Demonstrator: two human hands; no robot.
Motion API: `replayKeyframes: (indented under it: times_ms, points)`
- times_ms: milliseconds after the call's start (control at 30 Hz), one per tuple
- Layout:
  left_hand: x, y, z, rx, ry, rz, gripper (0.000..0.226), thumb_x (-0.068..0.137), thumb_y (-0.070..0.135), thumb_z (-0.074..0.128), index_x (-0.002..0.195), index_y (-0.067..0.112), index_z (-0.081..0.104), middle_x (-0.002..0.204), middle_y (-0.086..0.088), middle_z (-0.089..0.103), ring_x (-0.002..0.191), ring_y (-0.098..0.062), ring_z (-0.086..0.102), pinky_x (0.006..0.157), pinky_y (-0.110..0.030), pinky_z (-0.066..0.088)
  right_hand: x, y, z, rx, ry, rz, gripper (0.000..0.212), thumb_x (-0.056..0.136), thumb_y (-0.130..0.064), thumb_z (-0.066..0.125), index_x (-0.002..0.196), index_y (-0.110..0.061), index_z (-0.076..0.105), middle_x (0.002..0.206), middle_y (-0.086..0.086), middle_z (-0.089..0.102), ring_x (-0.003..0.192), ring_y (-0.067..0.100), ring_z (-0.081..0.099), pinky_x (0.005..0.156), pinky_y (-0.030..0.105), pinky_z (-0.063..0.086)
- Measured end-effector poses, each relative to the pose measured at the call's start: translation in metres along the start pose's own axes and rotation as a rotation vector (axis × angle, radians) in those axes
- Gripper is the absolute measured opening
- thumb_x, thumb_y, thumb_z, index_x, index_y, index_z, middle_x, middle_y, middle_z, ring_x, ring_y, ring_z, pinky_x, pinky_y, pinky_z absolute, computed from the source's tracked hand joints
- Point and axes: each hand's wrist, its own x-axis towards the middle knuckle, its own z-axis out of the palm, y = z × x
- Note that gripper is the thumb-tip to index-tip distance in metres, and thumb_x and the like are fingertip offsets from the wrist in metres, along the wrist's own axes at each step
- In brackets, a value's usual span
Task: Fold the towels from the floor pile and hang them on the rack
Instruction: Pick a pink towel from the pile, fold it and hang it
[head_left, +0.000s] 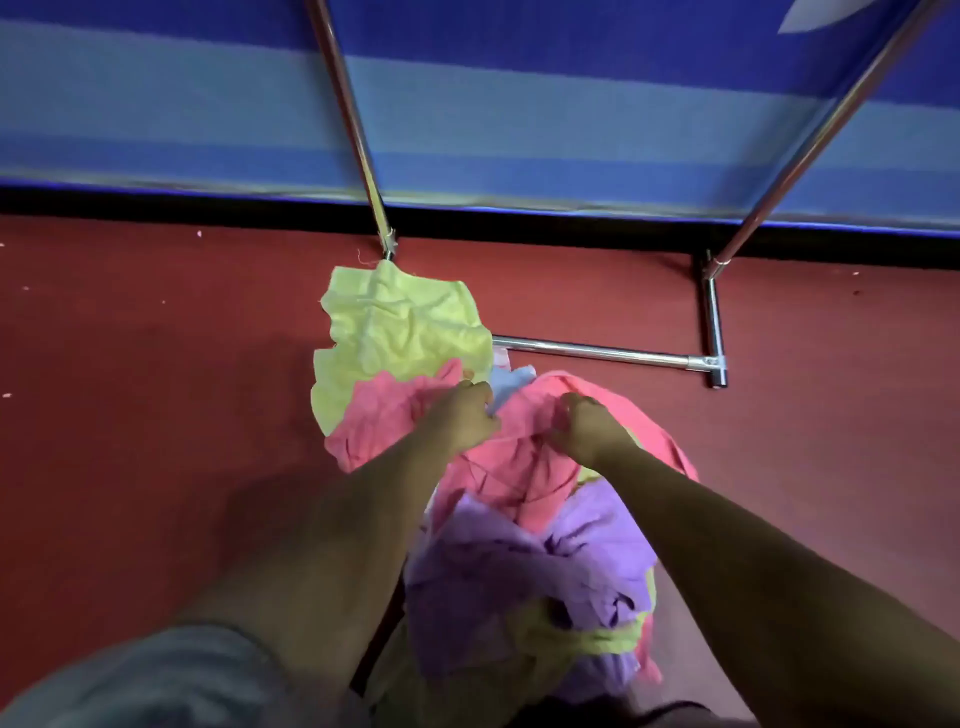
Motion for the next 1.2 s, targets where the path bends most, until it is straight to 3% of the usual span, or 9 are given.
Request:
replayKeyframes:
  times_ms: [133,233,367,500,633,733,900,1067,1200]
  points:
    - [-0.001,-0.001,0.023,0.127,-0.131,0.018,0.030,0.084,0.031,0.065,0.106,0.011,0.062,0.101,-0.013,0.069,0.099,-0.033,0.065,0.082,-0.032,0.048,0.005,0.006,0.014,0.077,0.031,0.035,0.029,0.093,-0.012,0.058,0.120,0.000,0.065,0.113,0.021,0.071,0.106,0.039,0.065,0.088,0.038,0.045]
    - [-0.005,-0.006,0.035,0.136,-0.084,0.054,0.021,0.089,0.023,0.060,0.105,0.014,0.071,0.099,-0.008,0.072,0.097,-0.028,0.065,0.074,-0.028,0.035,0.003,0.009,0.010,0.132,0.094,0.057,0.019,0.090,-0.007,0.058,0.102,-0.002,0.073,0.101,0.022,0.073,0.098,0.038,0.065,0.081,0.036,0.042]
    - [-0.004,-0.004,0.025,-0.172,0.088,0.022,0.018,0.088,0.014,0.054,0.082,0.009,0.071,0.080,-0.017,0.070,0.079,-0.031,0.064,0.070,-0.033,0.043,0.001,0.017,-0.005,0.295,0.157,0.113,0.016,0.091,-0.008,0.058,0.077,-0.004,0.066,0.074,0.015,0.065,0.071,0.031,0.057,0.067,0.037,0.042]
    - [0.000,0.007,-0.012,-0.399,0.164,0.002,0.013,0.097,0.006,0.054,0.097,0.003,0.067,0.087,-0.023,0.066,0.079,-0.023,0.055,0.091,-0.039,0.043,-0.002,0.010,-0.032,0.610,0.166,0.141,0.020,0.095,-0.006,0.062,0.076,-0.001,0.062,0.067,0.009,0.056,0.064,0.019,0.048,0.065,0.033,0.043]
    - [-0.019,0.032,-0.053,-0.500,0.149,0.010,0.011,0.103,0.014,0.044,0.099,0.012,0.053,0.074,-0.004,0.052,0.076,-0.020,0.046,0.069,-0.032,0.035,-0.029,-0.014,-0.062,0.935,0.146,0.117,0.021,0.101,-0.012,0.058,0.082,-0.003,0.061,0.067,0.010,0.061,0.062,0.020,0.058,0.064,0.037,0.056]
    - [-0.054,0.049,-0.088,-0.564,0.147,0.086,0.006,0.099,0.023,0.055,0.099,0.019,0.051,0.069,-0.003,0.055,0.061,-0.010,0.048,0.064,-0.033,0.040,-0.062,-0.031,-0.093,1.032,0.191,0.067,0.026,0.101,-0.011,0.056,0.076,-0.009,0.062,0.055,0.002,0.061,0.046,0.013,0.055,0.049,0.026,0.048]
    - [-0.102,0.068,-0.164,-0.458,0.246,0.269,0.016,0.085,0.031,0.075,0.088,0.022,0.062,0.077,0.004,0.063,0.069,-0.008,0.053,0.067,-0.030,0.041,-0.124,-0.061,-0.169,1.023,0.359,-0.071,0.019,0.098,-0.012,0.059,0.079,-0.008,0.064,0.067,0.013,0.057,0.049,0.017,0.049,0.050,0.025,0.039]
    - [-0.147,0.086,-0.236,-0.369,0.216,0.297,0.016,0.089,0.021,0.072,0.079,0.016,0.062,0.070,0.004,0.054,0.068,-0.011,0.048,0.063,-0.028,0.038,-0.187,-0.079,-0.234,0.886,0.565,-0.143,0.028,0.094,-0.016,0.066,0.066,-0.015,0.062,0.057,0.001,0.053,0.050,0.011,0.043,0.048,0.023,0.033]
    - [-0.187,0.106,-0.279,-0.548,0.262,0.397,0.023,0.097,0.016,0.061,0.075,0.018,0.054,0.068,0.004,0.046,0.067,-0.010,0.042,0.063,-0.029,0.034,-0.223,-0.087,-0.256,0.610,0.678,-0.139,0.035,0.093,-0.023,0.064,0.062,-0.010,0.054,0.057,-0.002,0.044,0.054,0.011,0.039,0.053,0.028,0.032]
